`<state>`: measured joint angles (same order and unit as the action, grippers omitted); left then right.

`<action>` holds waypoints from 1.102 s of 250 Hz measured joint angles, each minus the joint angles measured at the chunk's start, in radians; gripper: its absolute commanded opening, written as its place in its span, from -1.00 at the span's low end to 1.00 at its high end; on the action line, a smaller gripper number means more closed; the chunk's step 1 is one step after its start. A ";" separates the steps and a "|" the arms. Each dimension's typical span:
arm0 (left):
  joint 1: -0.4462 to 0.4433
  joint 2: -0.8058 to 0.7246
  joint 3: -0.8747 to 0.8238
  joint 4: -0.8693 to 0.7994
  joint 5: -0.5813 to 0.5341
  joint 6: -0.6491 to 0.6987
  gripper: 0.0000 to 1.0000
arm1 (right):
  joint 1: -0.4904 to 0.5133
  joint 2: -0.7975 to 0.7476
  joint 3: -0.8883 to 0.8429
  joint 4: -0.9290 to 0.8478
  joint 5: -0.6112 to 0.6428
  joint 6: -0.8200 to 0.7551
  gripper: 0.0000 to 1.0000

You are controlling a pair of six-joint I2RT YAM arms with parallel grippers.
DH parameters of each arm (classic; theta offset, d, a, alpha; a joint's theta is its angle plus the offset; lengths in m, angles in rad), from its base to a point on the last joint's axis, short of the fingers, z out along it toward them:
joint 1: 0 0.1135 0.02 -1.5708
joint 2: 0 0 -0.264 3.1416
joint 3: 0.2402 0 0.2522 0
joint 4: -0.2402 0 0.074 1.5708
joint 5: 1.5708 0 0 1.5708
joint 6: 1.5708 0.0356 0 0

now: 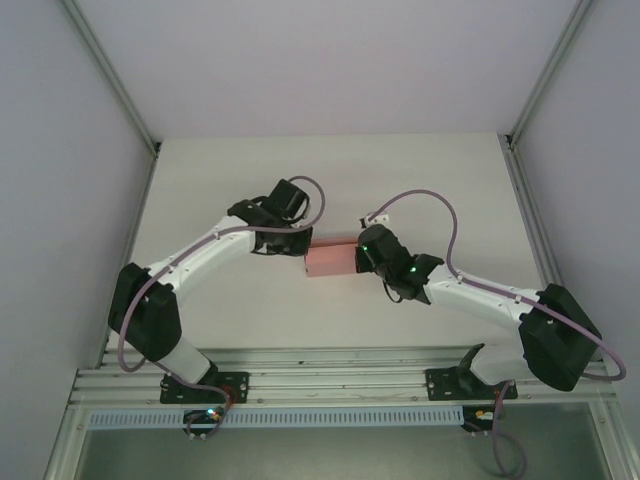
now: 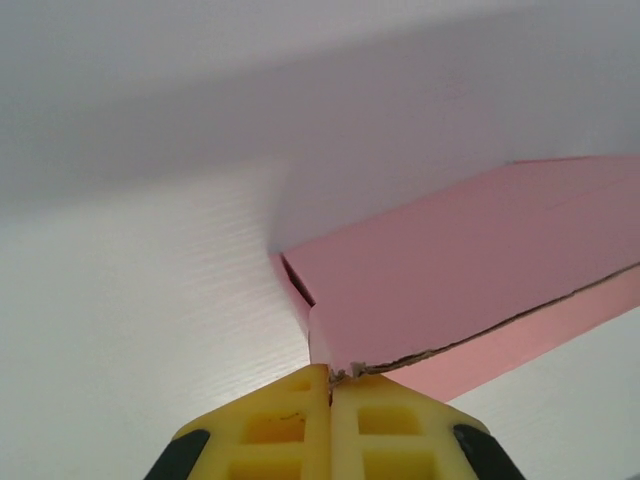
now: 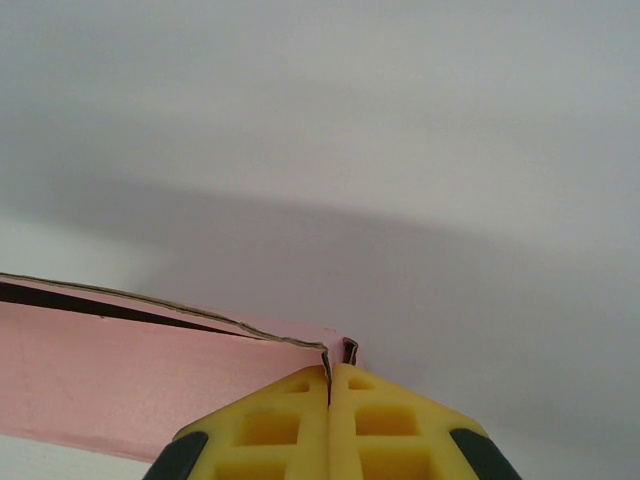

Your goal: Assemble paper box

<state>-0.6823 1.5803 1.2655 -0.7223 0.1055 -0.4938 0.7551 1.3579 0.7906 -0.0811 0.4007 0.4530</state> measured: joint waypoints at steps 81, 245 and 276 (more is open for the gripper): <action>0.035 0.000 -0.002 0.000 0.085 -0.137 -1.00 | 0.018 0.003 0.000 -0.006 0.042 0.031 -1.00; 0.098 0.013 -0.003 0.016 0.217 -0.208 -1.00 | 0.018 0.005 0.009 -0.021 0.045 0.048 -1.00; 0.125 0.024 0.005 0.011 0.257 -0.215 -1.00 | 0.023 0.008 0.013 -0.026 0.043 0.050 -1.00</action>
<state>-0.5571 1.6043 1.2709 -0.7109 0.3626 -0.7086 0.7780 1.3663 0.8032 -0.1066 0.4442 0.5026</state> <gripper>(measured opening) 0.048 0.039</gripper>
